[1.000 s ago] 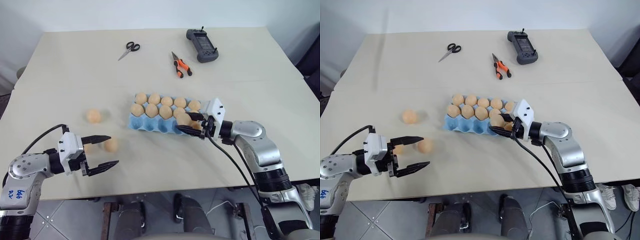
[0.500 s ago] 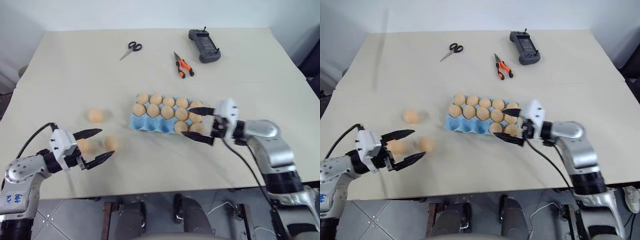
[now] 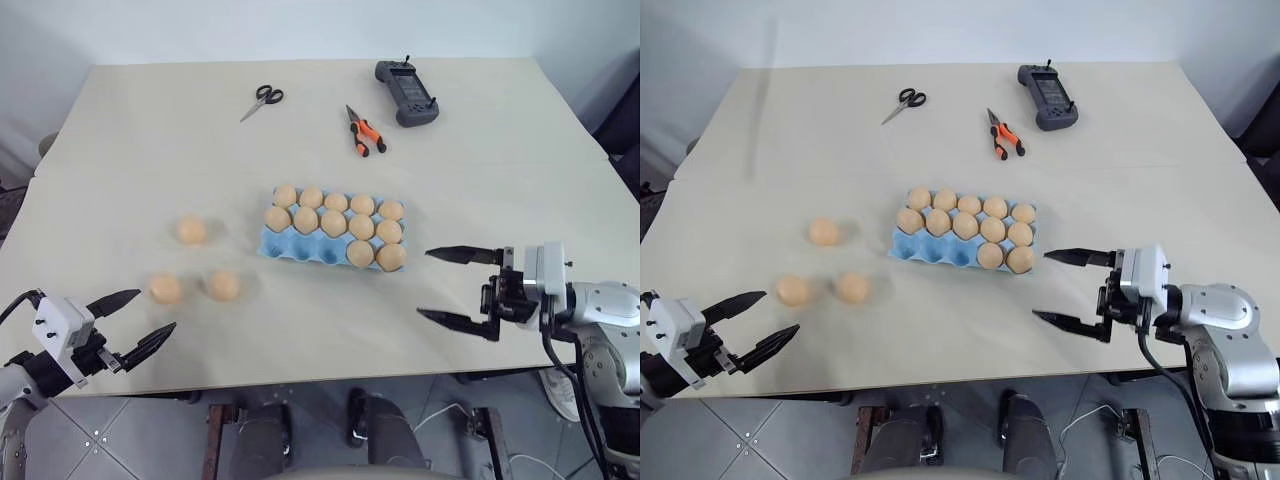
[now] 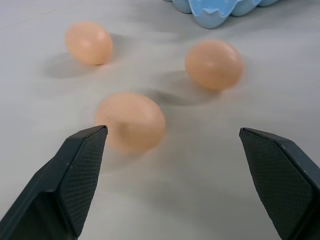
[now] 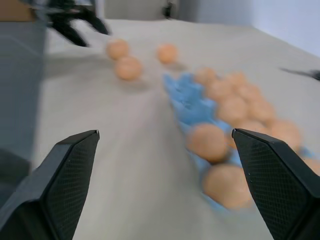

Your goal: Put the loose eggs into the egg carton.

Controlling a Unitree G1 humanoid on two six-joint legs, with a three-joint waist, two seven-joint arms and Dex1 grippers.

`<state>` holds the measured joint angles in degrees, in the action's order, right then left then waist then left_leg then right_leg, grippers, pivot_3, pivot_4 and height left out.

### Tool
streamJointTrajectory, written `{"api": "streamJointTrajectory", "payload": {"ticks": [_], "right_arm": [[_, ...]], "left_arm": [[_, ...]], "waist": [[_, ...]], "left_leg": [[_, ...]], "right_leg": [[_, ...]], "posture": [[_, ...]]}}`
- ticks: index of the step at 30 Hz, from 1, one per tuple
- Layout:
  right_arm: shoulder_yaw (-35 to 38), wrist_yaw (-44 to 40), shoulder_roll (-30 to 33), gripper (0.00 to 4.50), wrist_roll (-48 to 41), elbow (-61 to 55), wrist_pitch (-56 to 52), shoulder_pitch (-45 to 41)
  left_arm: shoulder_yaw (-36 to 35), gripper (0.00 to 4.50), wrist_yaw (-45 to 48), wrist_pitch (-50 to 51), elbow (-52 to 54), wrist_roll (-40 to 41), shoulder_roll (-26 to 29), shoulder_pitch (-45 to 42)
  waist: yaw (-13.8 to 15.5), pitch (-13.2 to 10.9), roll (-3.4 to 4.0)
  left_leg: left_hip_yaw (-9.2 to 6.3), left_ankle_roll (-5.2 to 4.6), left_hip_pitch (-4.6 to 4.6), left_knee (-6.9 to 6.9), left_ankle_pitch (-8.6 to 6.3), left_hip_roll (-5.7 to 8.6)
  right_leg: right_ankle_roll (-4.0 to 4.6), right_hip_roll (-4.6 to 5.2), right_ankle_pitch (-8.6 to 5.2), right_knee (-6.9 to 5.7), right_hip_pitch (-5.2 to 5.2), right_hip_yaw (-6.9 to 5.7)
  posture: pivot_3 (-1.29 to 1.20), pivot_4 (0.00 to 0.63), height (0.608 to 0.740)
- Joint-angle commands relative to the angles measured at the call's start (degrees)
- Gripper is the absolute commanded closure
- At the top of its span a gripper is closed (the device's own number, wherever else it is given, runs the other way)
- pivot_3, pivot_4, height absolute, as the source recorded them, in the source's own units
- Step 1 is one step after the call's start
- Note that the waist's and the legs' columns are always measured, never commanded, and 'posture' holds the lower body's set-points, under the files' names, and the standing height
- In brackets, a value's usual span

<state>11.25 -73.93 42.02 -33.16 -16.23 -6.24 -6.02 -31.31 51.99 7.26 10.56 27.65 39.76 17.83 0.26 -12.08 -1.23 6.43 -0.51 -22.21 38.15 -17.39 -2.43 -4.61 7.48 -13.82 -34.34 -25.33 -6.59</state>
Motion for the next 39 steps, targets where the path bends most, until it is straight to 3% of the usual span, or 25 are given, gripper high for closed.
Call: {"api": "streamJointTrajectory", "payload": {"ticks": [1,8,13,19,22,27,33,39], "right_arm": [[-0.42,0.34,0.36,0.04,0.58,-0.32,1.30,-0.86],[-4.04,2.24,-2.08,0.04,2.11,-0.77,2.59,-1.28],[-6.53,2.92,-3.52,0.04,2.40,-1.19,3.09,-1.28],[-9.76,5.11,-11.59,0.04,3.07,1.46,8.70,-0.44],[-10.44,5.57,-12.43,0.00,3.96,1.72,9.26,0.48],[-10.37,6.81,-12.29,0.00,4.13,2.17,9.16,0.16],[-8.01,8.62,-11.03,0.00,4.26,3.40,9.24,0.10],[-5.36,10.58,-10.81,0.00,3.93,4.86,9.82,1.28]], "left_arm": [[2.03,0.00,-0.96,2.28,1.45,0.78,1.18,-3.87],[14.99,0.00,-2.39,6.82,2.95,-3.04,1.07,-15.00],[21.45,0.00,-3.30,5.53,-1.77,-8.78,1.23,-20.32],[23.69,0.00,-1.63,5.81,-6.27,-10.70,2.21,-23.54],[22.96,0.54,-1.58,5.80,-6.91,-10.97,2.99,-23.39],[23.34,2.05,-0.98,5.22,-6.62,-9.53,2.04,-25.61],[24.73,2.12,2.14,5.96,-4.80,-6.65,0.99,-32.70],[32.07,2.12,6.04,7.81,-9.86,-7.14,-4.04,-45.86]], "waist": [[0.11,0.00,0.00],[-0.15,0.03,-0.04],[-0.46,0.04,-0.02],[-0.42,0.06,-0.04],[-0.38,0.05,-0.03],[-0.31,0.05,-0.03],[-0.20,0.05,-0.04],[0.14,0.06,-0.03]], "left_leg": [[0.03,0.03,0.00,0.01,0.02,-0.09],[0.33,-0.13,-0.01,-0.01,0.17,-0.33],[0.49,-0.12,0.08,-0.03,0.13,-0.42],[0.50,-0.09,0.09,0.00,0.13,-0.51],[0.50,-0.09,0.08,0.01,0.13,-0.50],[0.51,-0.13,0.09,0.04,0.13,-0.48],[0.50,-0.12,0.08,0.12,0.16,-0.46],[0.55,-0.14,0.05,0.22,0.21,-0.30]], "right_leg": [[0.06,-0.06,0.08,0.12,0.04,-0.01],[0.10,-0.70,0.31,0.26,-0.05,0.24],[0.12,-0.84,0.31,0.10,-0.15,0.32],[0.18,-0.93,0.28,0.11,-0.15,0.30],[0.19,-0.88,0.28,0.06,-0.17,0.31],[0.19,-0.82,0.28,0.03,-0.17,0.31],[0.20,-0.81,0.28,-0.10,-0.17,0.31],[0.18,-0.86,0.29,-0.17,-0.16,0.31]], "posture": [[0.00,0.150,0.740],[0.00,0.150,0.740],[0.00,0.150,0.740],[0.00,0.150,0.740],[0.00,0.150,0.740],[0.00,0.150,0.740],[0.00,0.150,0.740],[0.00,0.150,0.740]]}}
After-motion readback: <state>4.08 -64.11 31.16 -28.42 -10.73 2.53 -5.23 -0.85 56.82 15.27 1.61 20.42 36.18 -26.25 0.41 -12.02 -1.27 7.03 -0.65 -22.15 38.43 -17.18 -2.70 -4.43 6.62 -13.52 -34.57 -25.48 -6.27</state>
